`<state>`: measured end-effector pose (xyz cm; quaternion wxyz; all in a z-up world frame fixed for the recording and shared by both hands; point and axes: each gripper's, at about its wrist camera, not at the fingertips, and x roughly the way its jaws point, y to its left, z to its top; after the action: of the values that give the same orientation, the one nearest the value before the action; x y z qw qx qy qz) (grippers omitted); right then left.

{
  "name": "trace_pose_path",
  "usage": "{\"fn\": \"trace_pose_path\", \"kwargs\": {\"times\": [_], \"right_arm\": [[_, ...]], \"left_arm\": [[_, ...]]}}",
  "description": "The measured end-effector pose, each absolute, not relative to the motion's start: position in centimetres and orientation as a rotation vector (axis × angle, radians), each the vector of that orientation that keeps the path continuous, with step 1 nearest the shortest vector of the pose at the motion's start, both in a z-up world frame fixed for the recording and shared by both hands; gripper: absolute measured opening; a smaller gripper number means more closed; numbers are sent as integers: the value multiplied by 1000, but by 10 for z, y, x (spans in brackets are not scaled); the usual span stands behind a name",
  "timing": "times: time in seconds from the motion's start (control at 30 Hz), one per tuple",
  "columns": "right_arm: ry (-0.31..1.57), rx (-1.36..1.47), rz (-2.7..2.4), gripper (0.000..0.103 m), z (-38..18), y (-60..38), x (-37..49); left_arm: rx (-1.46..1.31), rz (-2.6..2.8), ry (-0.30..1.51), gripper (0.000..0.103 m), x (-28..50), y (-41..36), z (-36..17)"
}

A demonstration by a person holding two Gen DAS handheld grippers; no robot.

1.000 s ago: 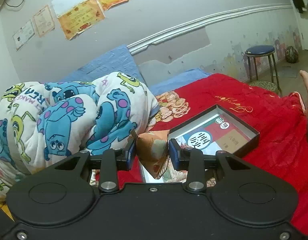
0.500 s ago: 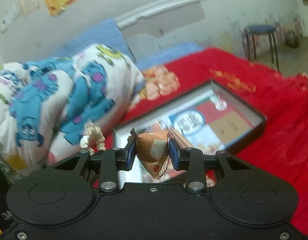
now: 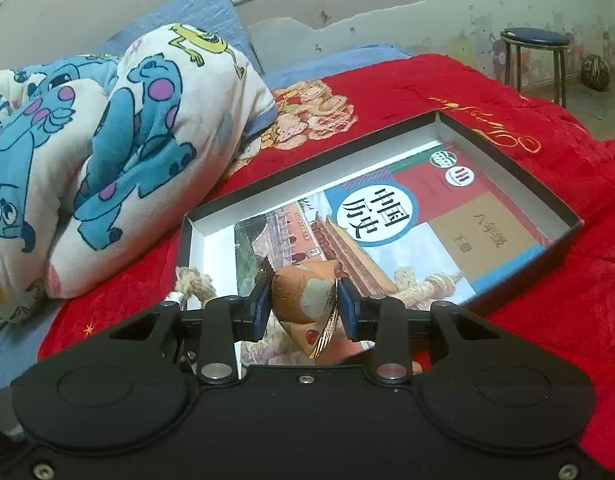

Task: Organize objects
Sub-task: 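Lower both items onto the textbook in the box and open both tools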

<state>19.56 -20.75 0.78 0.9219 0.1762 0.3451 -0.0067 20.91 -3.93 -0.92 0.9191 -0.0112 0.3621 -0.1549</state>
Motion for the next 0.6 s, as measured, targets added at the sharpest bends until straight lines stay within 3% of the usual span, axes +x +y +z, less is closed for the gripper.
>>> {"fn": "trace_pose_path", "kwargs": {"times": [0.6], "right_arm": [[798, 287, -20, 34, -6, -192, 214]], "left_arm": [[-11, -384, 752, 19, 206, -44, -13]]}}
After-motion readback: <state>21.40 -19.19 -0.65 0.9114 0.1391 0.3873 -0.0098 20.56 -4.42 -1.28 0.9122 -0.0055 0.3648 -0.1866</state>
